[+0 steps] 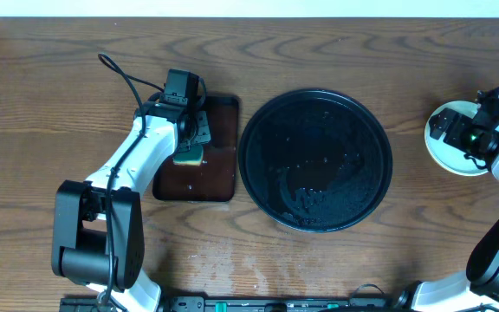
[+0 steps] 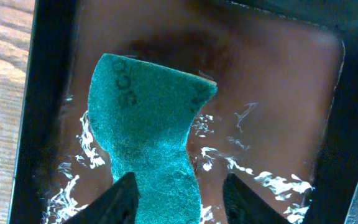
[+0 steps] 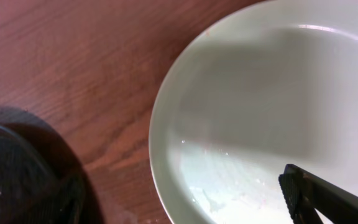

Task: Clean dirty plates on tray and stack at the side

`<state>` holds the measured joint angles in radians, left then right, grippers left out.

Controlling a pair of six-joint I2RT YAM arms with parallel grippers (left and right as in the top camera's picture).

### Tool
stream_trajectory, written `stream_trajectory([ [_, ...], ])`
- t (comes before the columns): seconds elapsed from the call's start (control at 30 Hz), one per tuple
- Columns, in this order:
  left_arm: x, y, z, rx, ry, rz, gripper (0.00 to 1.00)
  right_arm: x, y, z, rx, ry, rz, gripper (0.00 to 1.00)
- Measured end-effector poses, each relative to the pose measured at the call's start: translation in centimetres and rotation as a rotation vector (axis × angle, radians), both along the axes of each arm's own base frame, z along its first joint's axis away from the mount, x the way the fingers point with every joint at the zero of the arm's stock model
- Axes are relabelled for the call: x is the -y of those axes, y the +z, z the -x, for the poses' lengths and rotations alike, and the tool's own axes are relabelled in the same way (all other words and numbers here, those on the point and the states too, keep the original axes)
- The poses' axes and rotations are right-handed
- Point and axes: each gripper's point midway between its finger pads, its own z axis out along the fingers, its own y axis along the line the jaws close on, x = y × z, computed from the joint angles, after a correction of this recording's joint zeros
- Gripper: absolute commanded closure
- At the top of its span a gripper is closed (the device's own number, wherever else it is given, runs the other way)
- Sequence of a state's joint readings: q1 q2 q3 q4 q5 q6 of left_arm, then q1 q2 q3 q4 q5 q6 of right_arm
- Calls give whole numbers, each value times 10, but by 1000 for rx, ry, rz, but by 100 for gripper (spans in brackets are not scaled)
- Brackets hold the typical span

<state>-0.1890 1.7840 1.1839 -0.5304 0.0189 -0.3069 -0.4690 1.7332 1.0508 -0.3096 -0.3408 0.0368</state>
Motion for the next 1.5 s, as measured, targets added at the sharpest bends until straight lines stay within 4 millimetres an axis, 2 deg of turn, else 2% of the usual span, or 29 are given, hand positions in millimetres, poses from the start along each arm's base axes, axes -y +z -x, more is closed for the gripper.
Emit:
stream_trajectory([
  [0.1,0,0,0,0,2,1,41,-2,-3,4,-22,0,-11,1],
  [0.2,0,0,0,-1,-3,-1,25,-3,-4,5,-25,0,-13,1],
  [0.27,0,0,1,-3,-1,0,23,-3,-4,5,-26,0,-13,1],
  [1.5,0,0,1,-3,0,-1,21,-3,-2,5,-24,0,-12,1],
])
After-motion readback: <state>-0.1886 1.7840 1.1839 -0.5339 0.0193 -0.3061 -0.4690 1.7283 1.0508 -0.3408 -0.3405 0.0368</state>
